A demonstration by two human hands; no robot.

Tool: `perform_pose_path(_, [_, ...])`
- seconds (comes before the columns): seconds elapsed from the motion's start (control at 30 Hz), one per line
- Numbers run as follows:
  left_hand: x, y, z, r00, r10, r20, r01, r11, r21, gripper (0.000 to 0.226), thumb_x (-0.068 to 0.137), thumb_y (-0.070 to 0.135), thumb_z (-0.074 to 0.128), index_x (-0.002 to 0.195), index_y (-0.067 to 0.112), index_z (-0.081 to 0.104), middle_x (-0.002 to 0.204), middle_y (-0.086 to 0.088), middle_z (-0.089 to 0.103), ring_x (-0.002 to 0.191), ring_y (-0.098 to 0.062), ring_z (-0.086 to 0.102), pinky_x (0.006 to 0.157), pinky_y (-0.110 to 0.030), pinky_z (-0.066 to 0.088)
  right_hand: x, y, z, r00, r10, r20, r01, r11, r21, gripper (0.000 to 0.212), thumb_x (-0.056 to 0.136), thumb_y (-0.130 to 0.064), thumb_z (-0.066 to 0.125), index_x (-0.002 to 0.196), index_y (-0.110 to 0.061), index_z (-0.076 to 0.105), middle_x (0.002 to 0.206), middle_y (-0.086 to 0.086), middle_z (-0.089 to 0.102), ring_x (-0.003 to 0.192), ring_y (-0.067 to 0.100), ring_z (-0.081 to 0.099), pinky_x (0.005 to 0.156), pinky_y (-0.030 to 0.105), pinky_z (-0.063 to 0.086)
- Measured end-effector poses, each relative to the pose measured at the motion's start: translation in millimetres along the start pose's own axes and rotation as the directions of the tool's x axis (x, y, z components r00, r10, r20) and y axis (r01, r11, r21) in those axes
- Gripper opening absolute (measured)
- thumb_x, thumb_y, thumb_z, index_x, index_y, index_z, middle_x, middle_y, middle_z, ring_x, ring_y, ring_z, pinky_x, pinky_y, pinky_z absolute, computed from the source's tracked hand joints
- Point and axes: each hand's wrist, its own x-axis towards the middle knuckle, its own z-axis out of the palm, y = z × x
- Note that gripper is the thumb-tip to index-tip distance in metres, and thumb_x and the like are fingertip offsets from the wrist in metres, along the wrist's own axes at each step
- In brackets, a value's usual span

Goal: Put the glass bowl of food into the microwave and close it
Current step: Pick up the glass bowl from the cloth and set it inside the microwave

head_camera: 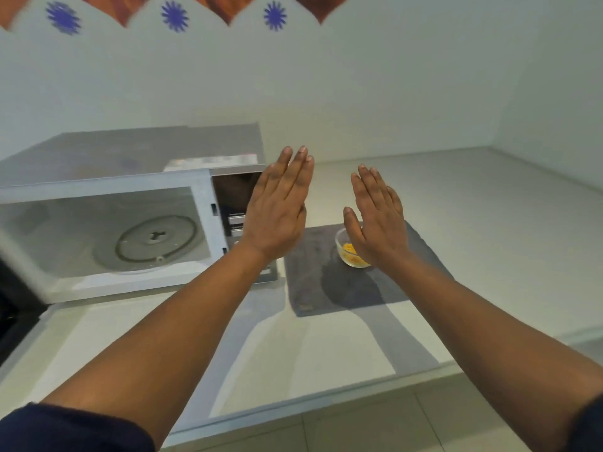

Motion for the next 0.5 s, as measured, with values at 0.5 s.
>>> perform_pose_path(0.5, [-6.2,65.5,140.8,0.32,-0.593,0.739,0.826,-0.207,-0.524,0.047,0.105,0.02,0.038,0.152,0.018,0.04,0.158,0.0,0.037,0.144,-0.019,0.035,0.113,-0.03,0.028,-56.4,61.1,42.6,0.382,0.698,0.606,-0.848,0.004,0.53,0.039,0.108,-0.034,0.044,0.146,-0.024,0.05,0.143,-0.002,0.051,0.129,0.011,0.046,0.116,0.034,0.038])
